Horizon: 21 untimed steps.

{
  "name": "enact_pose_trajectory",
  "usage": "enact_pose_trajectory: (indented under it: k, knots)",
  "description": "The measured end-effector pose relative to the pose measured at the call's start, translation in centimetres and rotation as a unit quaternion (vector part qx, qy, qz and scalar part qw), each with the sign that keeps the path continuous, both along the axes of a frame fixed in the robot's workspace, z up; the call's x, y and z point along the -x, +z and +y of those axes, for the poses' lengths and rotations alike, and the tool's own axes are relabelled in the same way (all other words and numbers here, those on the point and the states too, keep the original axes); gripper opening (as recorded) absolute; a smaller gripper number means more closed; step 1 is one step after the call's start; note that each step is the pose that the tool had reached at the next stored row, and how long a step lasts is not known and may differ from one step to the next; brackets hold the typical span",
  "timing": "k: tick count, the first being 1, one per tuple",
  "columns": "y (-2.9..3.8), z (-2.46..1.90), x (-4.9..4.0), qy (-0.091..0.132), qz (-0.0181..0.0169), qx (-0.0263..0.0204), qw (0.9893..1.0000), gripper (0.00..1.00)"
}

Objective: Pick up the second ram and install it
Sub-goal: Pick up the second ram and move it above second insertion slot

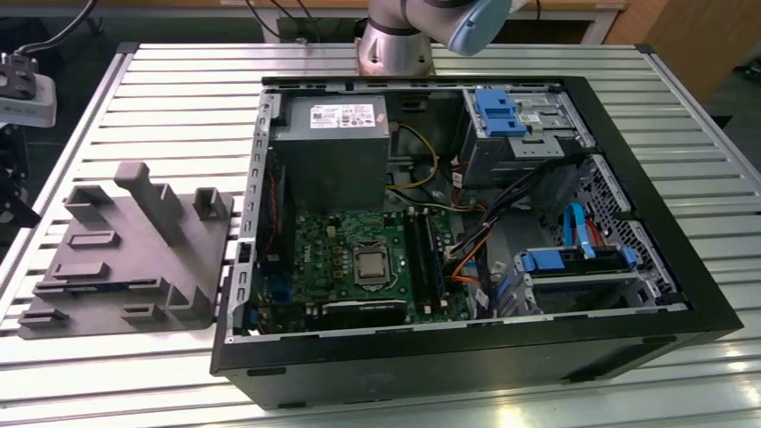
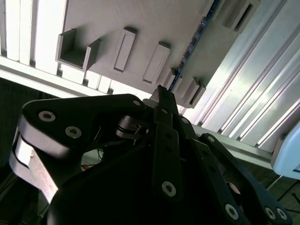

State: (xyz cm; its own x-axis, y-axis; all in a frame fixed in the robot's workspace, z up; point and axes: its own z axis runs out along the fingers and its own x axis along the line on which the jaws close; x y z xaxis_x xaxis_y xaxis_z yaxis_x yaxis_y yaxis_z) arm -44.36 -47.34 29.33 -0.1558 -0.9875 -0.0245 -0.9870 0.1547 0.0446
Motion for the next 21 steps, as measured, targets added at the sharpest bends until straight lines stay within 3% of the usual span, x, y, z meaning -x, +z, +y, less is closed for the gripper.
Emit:
enact_pose_trajectory:
  k: [21]
  knots:
    - [-0.82, 0.0, 0.0, 0.001, 0.0, 0.0, 1.0, 0.11]
